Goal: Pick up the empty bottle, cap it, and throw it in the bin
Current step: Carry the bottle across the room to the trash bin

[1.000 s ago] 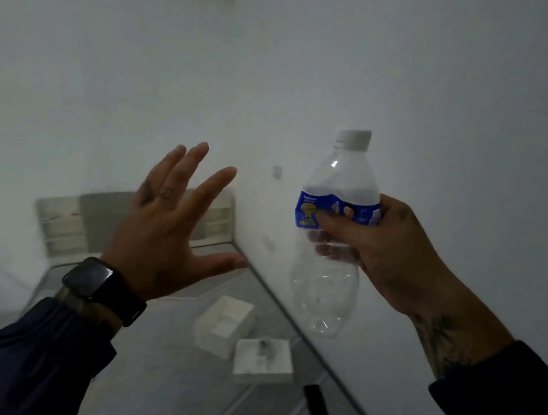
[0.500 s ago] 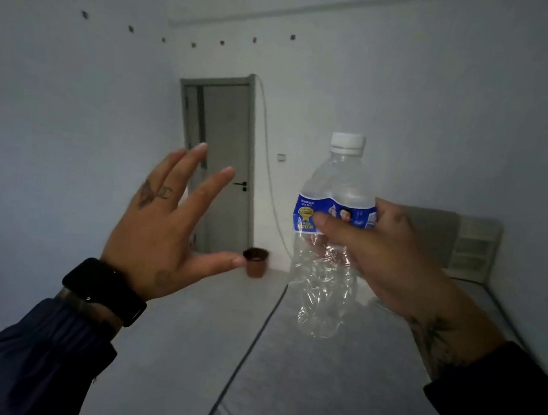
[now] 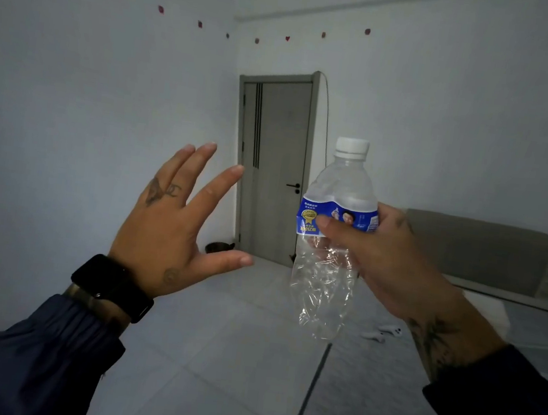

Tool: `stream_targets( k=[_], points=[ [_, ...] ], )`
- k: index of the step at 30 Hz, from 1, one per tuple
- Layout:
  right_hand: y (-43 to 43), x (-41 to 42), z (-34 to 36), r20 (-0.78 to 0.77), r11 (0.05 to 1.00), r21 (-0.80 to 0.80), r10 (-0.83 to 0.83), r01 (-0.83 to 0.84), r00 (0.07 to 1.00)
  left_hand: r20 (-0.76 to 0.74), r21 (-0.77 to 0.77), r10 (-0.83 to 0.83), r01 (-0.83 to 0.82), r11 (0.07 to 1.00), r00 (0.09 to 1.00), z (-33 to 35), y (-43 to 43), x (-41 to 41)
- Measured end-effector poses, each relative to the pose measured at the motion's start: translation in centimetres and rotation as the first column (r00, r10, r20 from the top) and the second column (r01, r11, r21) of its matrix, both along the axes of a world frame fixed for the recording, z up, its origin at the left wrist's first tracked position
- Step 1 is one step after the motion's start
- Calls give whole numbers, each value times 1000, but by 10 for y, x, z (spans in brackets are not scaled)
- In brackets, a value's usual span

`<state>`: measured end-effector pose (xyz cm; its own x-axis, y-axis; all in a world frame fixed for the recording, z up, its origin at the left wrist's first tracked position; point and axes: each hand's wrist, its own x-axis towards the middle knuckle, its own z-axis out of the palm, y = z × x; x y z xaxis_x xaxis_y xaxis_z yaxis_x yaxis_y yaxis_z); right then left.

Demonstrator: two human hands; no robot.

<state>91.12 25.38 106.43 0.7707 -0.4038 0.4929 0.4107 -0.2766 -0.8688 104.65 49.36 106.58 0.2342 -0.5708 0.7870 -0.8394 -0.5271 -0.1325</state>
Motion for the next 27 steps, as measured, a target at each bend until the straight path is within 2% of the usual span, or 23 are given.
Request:
stream_targets(
  k=[6,13,20,27],
  points=[
    [36,81,-6,-41,1000,-7,-22,21,999,-10,40,-21,22,999,1000,-12,30,83],
    [47,157,-13,-67,1000,-11,-20,19,998,-19,7,-58,58,998,998,-29,38,159],
    [23,264,-34,-44,1000,1,-15,15,999,-11,31,-56,57,998,998,-46,17,263],
    [-30,386,-38,-34,998,39,-39,40,999,-23,51,-63,64,997,998,-36,-39,389]
  ],
)
